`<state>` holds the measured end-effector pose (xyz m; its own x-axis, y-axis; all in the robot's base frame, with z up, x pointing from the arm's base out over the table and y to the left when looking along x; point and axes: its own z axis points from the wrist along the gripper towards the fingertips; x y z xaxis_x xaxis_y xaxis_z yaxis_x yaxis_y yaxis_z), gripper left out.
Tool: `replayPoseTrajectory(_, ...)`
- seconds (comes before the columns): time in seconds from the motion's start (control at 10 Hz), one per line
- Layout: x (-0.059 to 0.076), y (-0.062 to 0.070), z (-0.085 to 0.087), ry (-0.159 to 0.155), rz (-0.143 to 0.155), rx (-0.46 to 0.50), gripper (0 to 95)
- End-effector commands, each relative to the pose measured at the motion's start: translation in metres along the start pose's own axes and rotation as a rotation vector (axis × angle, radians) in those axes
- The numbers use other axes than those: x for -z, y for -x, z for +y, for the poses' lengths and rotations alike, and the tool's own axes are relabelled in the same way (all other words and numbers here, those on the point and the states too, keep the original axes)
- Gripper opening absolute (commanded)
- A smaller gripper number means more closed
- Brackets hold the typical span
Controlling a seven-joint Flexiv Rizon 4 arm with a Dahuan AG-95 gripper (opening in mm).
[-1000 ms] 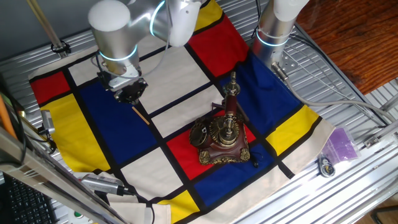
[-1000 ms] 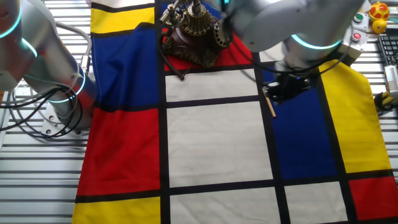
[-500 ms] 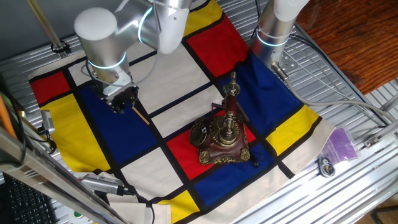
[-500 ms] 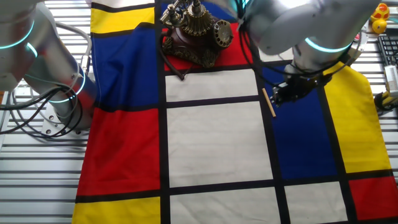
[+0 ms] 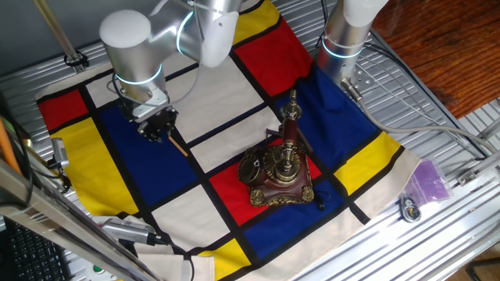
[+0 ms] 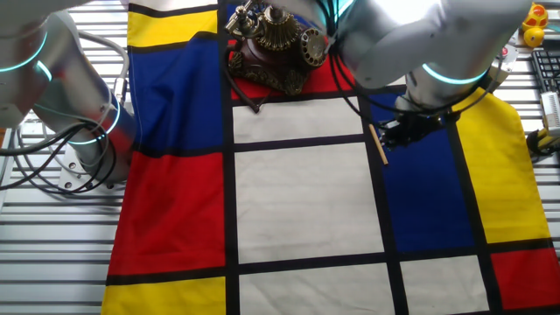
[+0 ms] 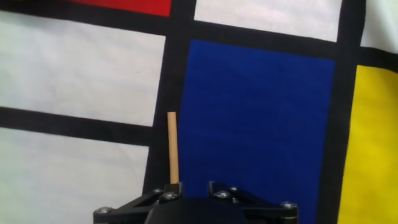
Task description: Dial a number on an old rotary phone
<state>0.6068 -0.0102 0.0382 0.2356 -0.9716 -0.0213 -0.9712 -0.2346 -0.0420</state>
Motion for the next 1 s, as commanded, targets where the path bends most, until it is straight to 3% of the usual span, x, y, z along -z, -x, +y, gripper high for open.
replayPoseTrajectory(0.1, -0.003, 0.001, 0.002, -0.007, -0.019, 0.007, 19.0)
replayPoseTrajectory(0.4, -0.009, 0.003, 0.008, -0.022, -0.076, -0.004, 19.0)
replayPoseTrajectory(1.0, -0.014, 0.004, 0.011, -0.036, -0.09, 0.009, 19.0)
